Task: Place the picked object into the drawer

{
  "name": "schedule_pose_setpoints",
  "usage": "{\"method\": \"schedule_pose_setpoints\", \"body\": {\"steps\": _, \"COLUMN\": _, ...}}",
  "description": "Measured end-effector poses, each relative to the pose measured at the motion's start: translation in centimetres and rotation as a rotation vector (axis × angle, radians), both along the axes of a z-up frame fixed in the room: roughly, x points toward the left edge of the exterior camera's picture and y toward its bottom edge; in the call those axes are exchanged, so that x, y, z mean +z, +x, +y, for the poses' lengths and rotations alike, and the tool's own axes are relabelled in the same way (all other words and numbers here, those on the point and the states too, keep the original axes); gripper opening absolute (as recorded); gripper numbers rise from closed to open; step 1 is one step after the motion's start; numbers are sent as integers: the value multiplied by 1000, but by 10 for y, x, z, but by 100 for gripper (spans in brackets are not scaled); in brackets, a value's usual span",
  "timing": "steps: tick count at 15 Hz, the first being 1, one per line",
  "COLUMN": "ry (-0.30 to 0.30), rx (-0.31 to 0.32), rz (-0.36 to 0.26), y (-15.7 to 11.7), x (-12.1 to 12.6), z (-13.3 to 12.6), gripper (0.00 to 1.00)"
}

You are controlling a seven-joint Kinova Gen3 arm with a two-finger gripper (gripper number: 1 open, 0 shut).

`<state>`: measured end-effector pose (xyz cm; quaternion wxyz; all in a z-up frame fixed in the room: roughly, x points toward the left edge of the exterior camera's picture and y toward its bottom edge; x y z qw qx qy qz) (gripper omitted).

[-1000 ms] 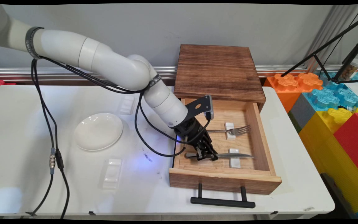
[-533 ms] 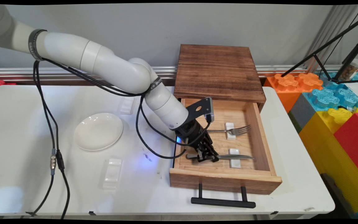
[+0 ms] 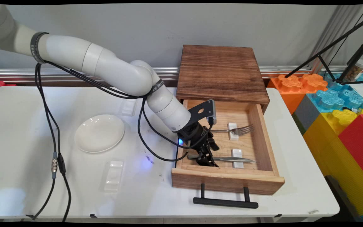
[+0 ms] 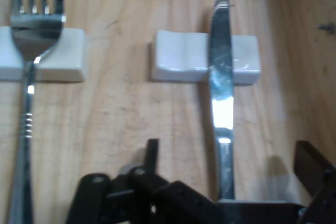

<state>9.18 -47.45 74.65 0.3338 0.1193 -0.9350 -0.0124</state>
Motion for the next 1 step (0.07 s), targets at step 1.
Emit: {"method": "schedule_pose_setpoints", "body": {"steps": 1, "ry": -1, "rx": 3, "rz": 1, "y": 1, "x": 1, "z": -1, "gripper": 100}}
